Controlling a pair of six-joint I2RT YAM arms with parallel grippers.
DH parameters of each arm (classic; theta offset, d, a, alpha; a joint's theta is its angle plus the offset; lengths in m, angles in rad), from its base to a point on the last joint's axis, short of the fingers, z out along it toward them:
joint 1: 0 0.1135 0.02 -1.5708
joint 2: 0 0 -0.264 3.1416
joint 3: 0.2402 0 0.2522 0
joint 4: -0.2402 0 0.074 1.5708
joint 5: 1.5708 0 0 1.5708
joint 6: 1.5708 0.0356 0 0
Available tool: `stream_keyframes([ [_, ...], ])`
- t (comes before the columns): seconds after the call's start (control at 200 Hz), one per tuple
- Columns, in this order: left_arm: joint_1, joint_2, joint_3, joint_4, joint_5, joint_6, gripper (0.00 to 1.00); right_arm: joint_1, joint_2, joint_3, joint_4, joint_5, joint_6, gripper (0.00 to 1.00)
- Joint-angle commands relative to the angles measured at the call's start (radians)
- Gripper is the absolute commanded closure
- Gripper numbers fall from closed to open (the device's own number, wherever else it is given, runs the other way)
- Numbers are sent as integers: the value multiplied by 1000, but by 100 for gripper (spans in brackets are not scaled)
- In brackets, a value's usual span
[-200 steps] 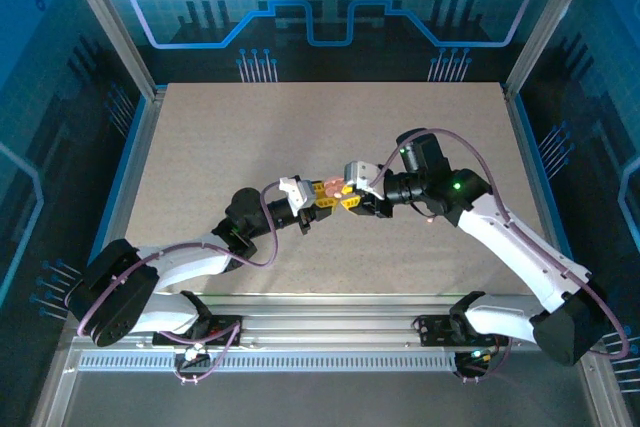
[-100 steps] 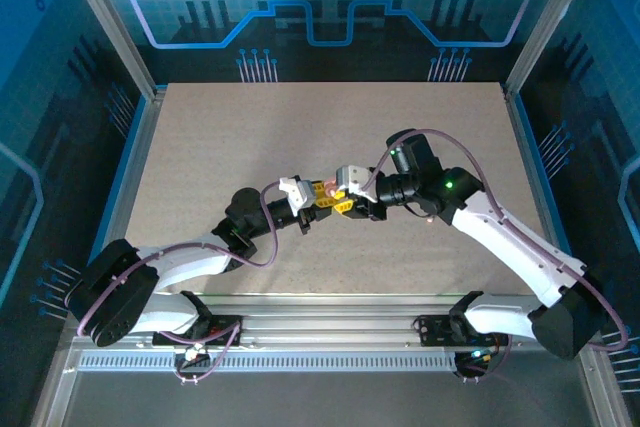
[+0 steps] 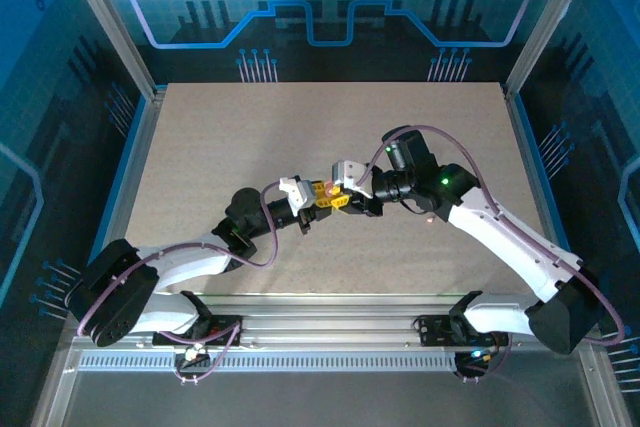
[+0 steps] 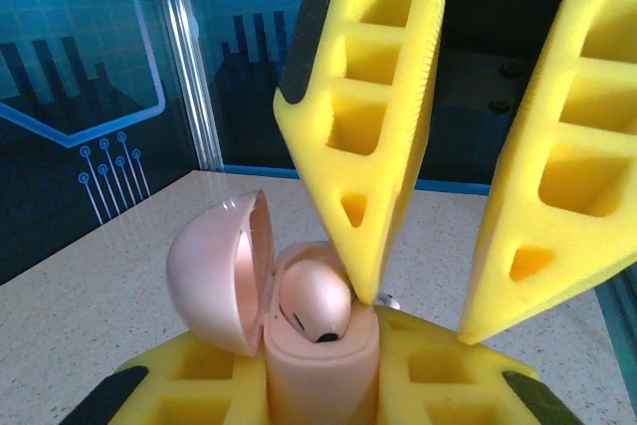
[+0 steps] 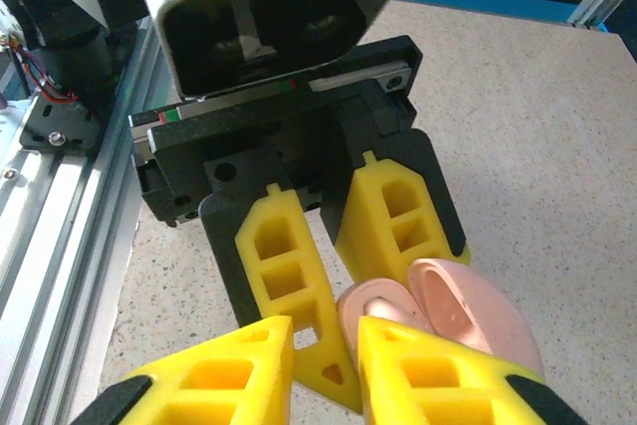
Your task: Insert the wireless bluetooth earbuds into the charging case
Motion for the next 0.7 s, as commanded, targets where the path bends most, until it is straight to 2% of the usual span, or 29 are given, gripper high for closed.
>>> stream_keyframes([
  [0.0, -8, -12, 9, 19, -12, 22, 80, -9, -27, 12, 34, 37, 71, 75],
  [0.12, -7, -1, 1, 11, -35, 20, 80, -67, -76, -21, 48, 79, 202, 72],
  [0.295, -7, 17, -9, -6, -59, 30, 80, -149, -137, -73, -8, 173, 409, 74],
  [0.465, -8, 30, -10, -14, -61, 41, 80, -234, -187, -118, -95, 289, 688, 73],
  [0.52, -8, 33, -8, -19, -61, 45, 81, -280, -191, -115, -166, 272, 766, 68],
  [0.695, -7, 45, -7, -19, -55, 50, 80, -434, -197, -175, -272, 200, 932, 70],
])
